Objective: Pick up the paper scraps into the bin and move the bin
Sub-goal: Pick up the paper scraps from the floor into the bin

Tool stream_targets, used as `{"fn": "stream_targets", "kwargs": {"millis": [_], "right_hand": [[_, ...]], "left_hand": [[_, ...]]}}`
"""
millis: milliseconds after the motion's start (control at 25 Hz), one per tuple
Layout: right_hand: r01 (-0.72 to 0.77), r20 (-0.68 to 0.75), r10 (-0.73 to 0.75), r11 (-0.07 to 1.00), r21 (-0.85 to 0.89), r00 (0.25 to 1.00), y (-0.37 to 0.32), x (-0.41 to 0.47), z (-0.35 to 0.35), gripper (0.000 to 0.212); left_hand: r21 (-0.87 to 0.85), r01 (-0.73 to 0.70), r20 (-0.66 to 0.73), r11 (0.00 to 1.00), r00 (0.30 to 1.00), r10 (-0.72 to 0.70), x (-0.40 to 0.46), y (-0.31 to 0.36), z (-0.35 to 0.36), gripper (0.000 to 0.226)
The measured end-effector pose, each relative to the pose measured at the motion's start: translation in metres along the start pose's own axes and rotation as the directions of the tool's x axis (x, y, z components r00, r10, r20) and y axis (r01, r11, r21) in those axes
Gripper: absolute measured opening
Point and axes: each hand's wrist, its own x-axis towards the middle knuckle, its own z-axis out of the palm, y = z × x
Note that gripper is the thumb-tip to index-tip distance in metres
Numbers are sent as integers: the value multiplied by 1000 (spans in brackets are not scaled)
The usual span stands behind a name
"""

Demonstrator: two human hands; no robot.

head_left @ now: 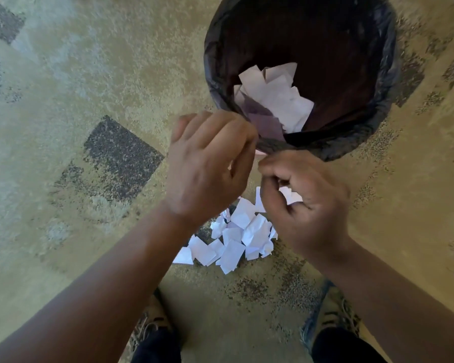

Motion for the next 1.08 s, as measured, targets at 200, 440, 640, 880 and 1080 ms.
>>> {"fn": "stream_targets", "kwargs": {"millis": [200,440,640,880,1080], "right_hand": [[-342,260,339,939,-34,904,42,-80,37,13],[-809,106,923,377,-451,371,146,-137,49,64],[-885,88,986,165,-435,140,171,-124,59,107],[-831,96,977,214,-513,192,176,-108,81,80],[-769,209,937,348,-536,279,174,-118,79,19]], "left_hand": [[-86,539,332,838,808,-486,-109,-31,44,19],[284,668,748,688,296,-595,-170,-46,100,83],[356,614,746,705,268,-610,-169,-40,127,81],[305,633,735,712,319,-599,-173,-45,138,33],[234,660,716,713,379,-586,-183,-55,136,24]]}}
